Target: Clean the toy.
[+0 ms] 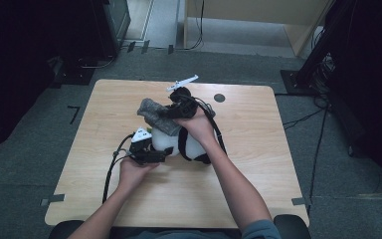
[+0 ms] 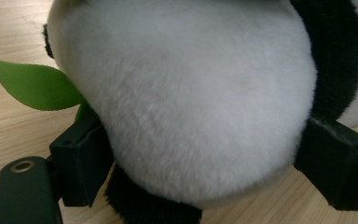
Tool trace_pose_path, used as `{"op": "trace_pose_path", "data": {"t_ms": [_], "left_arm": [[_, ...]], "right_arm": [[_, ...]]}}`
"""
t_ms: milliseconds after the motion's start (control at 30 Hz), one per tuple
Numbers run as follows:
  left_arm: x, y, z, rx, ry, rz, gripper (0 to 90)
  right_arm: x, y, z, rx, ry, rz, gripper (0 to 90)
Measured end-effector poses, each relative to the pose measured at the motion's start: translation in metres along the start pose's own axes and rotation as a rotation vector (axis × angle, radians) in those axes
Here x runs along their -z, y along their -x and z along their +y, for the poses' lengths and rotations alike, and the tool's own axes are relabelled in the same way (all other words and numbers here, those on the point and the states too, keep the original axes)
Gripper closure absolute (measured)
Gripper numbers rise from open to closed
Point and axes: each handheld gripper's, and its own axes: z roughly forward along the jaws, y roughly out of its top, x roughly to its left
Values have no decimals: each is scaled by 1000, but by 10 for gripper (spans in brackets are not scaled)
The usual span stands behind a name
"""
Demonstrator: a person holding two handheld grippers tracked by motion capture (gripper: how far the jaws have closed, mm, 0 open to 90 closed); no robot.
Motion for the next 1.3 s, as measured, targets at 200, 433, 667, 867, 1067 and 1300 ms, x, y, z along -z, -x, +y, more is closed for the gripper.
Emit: {"op": "trace_pose_path", "data": {"t_ms": [200,433,667,867,1067,1300], "left_arm": [[0,0,0,4,-1,-1,127],[0,0,0,-2,-1,-1,127],[0,0,0,-4,0,-3,127],[0,0,0,-4,1,-2,126],[-1,0,0,-3,5,-3,126],[-1,-1,0,-7,9,-10,131]], "right_arm": [[-9,6,-9,2,-44,-43,728],[0,17,-20,-28,-34,-50,725],[17,26,-29,-45,-30,-77,721],[34,34,-39,-62,-13,-99,717],[55,42,-50,-77,6,-131,713],[81,53,-64,-105,37,-168,713]]}}
